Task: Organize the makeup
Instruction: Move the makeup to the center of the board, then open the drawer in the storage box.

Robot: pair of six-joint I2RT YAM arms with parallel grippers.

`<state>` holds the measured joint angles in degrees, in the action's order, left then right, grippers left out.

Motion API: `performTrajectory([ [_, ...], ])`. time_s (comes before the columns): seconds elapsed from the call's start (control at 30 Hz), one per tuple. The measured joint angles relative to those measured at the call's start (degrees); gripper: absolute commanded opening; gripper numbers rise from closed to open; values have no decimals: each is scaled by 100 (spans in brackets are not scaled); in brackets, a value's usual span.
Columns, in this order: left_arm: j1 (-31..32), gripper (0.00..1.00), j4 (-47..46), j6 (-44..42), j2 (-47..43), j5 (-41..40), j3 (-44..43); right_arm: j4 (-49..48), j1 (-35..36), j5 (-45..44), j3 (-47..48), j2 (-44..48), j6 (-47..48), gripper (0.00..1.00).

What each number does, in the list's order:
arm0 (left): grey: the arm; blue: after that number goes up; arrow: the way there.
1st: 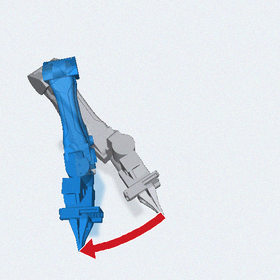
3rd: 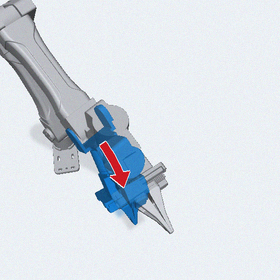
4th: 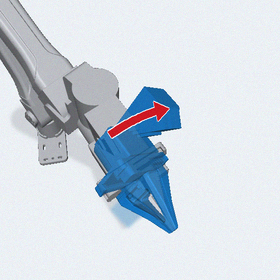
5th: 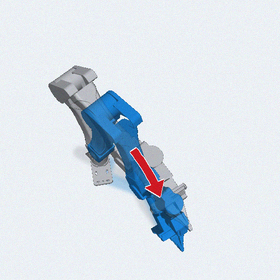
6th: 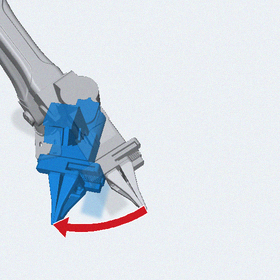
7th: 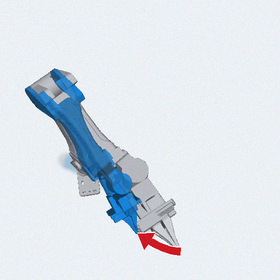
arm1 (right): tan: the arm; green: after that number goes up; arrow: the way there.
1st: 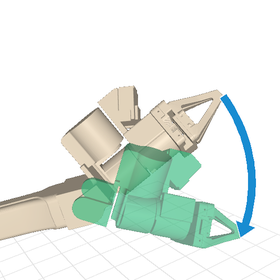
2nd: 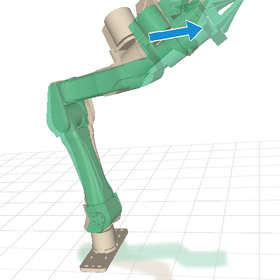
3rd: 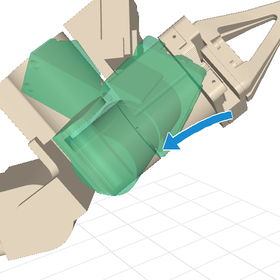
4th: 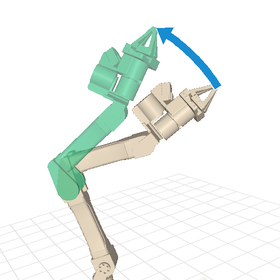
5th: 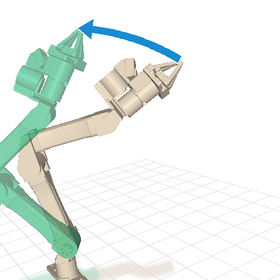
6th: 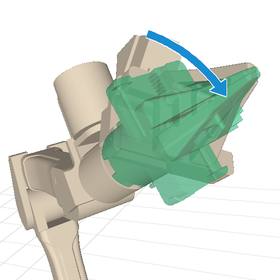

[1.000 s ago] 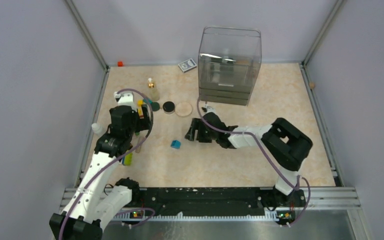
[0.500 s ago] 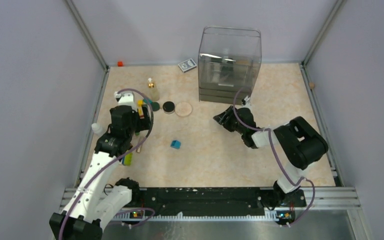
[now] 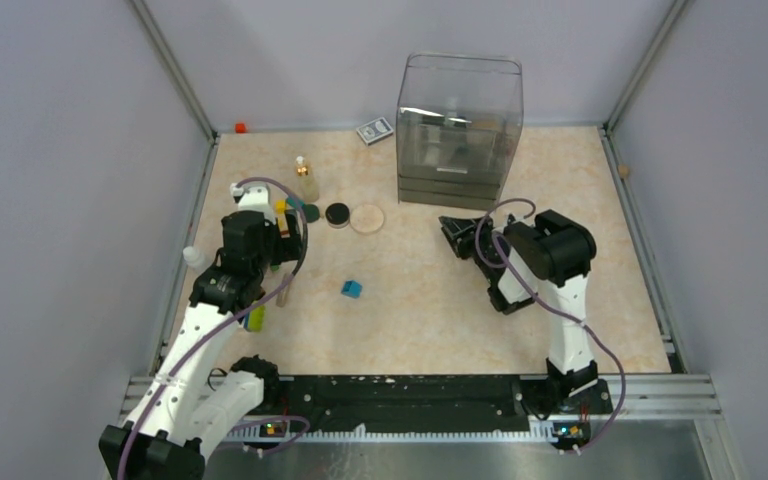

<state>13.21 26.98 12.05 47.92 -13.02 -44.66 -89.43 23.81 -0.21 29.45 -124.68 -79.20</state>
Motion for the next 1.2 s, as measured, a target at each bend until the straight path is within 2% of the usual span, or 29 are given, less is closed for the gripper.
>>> performTrajectory([
  [0.17, 0, 99, 0, 0, 0, 17, 0, -11, -37, -136, 210, -107, -323, 52],
  [0.57, 0, 99, -2, 0, -2, 37, 0, 13, -214, -494, 479, -197, -389, 52],
  [1.2, 0, 99, -2, -2, -2, 63, 0, 129, -341, -748, 896, -256, -341, 42],
])
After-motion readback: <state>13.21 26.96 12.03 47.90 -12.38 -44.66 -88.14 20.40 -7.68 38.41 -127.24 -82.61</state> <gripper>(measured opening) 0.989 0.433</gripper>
